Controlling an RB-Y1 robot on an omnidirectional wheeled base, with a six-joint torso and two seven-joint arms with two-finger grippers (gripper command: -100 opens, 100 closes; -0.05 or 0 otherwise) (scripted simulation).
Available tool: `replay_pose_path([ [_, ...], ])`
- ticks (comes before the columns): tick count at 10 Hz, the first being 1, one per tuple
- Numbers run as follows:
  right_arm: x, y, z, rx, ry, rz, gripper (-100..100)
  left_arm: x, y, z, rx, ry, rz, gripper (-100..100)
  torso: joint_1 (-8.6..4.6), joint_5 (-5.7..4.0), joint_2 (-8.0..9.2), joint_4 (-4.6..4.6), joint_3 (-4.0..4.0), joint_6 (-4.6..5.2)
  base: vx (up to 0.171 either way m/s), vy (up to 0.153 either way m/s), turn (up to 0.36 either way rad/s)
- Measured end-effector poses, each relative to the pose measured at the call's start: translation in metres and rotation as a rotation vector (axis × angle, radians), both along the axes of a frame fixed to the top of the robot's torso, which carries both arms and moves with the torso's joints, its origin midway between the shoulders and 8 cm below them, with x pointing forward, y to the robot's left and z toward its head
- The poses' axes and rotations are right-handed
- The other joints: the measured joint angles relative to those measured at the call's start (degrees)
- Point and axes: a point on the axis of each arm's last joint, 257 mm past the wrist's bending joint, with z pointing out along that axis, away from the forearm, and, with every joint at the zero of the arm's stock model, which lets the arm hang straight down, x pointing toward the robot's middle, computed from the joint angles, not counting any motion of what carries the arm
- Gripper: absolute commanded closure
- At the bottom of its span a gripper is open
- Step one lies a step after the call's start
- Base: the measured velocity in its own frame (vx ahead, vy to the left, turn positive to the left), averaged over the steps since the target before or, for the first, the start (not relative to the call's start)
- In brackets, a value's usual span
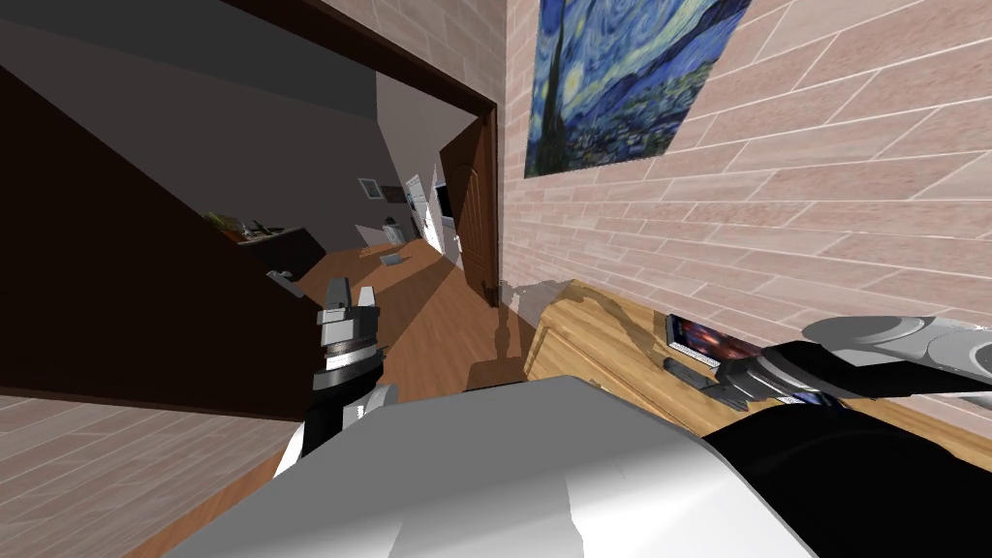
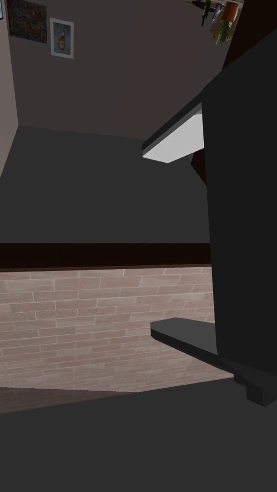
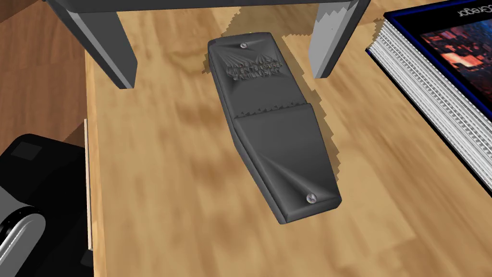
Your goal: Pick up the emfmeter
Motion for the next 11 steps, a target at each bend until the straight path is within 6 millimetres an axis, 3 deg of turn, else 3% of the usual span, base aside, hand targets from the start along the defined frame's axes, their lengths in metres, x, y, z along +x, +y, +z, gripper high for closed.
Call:
replay_pose_path([
  [2,-0.045,-0.005,-0.012,-0.007,0.082,-0.008,-100,0.000,0.000,0.000,0.000,0.000,0.000,0,-0.05,-0.02,0.04,0.01,0.02,0.01,0.109,-0.069,0.056],
  [3,-0.047,-0.005,-0.013,-0.009,0.085,-0.007,0,0.000,0.000,0.000,0.000,0.000,0.000,0,0.10,0.01,0.30,0.06,0.16,0.01,0.012,-0.009,0.003],
  [4,-0.047,-0.005,-0.013,-0.009,0.084,-0.007,-100,0.000,0.000,0.000,0.000,0.000,0.000,0,0.25,0.05,0.50,0.12,0.29,0.03,0.013,-0.007,0.067],
  [7,-0.063,-0.005,-0.034,-0.007,0.083,-0.023,-100,0.000,0.000,0.000,0.000,0.000,0.000,0,0.28,0.07,0.62,0.15,0.37,0.03,0.010,-0.008,0.043],
  [8,-0.063,-0.005,-0.035,-0.008,0.082,-0.023,100,0.000,0.000,0.000,0.000,0.000,0.000,0,0.31,0.08,0.64,0.16,0.38,0.04,0.000,0.000,0.000],
  [11,-0.063,-0.005,-0.035,-0.006,0.083,-0.020,100,0.000,0.000,0.000,0.000,0.000,0.000,0,0.25,0.05,0.66,0.17,0.39,0.08,0.000,0.000,0.000],
])
